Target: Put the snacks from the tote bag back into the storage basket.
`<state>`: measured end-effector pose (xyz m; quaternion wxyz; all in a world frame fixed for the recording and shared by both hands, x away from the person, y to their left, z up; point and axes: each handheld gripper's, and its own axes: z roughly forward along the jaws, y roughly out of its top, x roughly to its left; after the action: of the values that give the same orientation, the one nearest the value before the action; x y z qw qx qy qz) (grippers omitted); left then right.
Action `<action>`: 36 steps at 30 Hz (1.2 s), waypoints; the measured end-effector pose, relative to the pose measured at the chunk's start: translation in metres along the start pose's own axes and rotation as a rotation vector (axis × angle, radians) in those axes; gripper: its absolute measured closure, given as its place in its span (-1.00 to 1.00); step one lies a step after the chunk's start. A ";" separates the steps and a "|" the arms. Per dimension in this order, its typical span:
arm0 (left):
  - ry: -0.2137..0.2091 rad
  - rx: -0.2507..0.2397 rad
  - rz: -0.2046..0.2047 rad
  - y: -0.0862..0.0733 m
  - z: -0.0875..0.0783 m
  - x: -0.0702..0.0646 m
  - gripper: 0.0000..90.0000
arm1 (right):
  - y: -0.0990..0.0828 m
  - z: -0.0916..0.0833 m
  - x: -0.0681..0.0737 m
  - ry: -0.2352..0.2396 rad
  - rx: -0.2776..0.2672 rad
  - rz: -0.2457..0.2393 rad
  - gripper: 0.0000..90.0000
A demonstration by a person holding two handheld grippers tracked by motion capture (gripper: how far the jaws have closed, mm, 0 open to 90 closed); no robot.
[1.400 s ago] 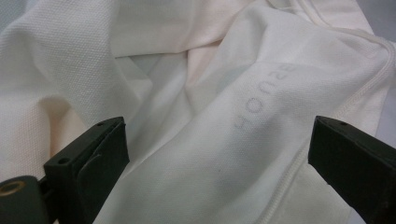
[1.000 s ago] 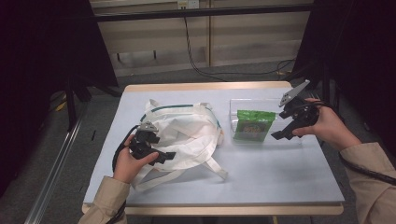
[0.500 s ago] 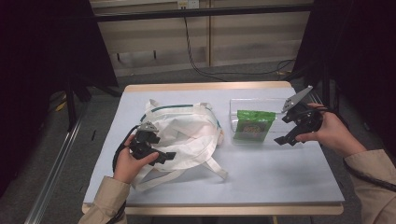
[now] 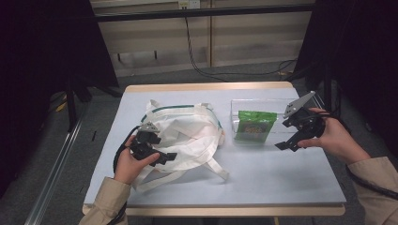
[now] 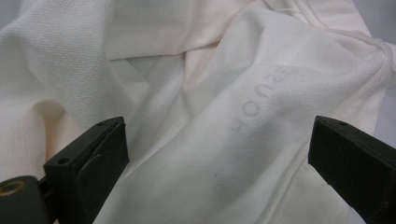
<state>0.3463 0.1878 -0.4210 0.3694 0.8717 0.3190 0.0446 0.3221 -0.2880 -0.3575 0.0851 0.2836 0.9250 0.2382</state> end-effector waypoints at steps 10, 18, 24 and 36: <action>0.001 -0.003 0.002 0.000 0.000 0.000 -0.89 | -0.006 0.004 0.007 0.015 -0.026 -0.015 -0.82; -0.002 -0.003 0.000 0.000 0.000 0.000 -0.89 | -0.008 0.007 0.017 0.021 -0.050 -0.028 -0.82; 0.003 -0.003 0.000 0.000 0.000 0.000 -0.89 | -0.011 0.013 0.022 0.026 -0.048 -0.040 -0.82; 0.002 0.003 0.001 0.000 0.000 0.000 -0.89 | -0.018 0.021 0.027 0.037 -0.079 -0.039 -0.82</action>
<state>0.3459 0.1874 -0.4212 0.3678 0.8724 0.3189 0.0451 0.2977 -0.2774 -0.3851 0.0836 0.2576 0.9216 0.2780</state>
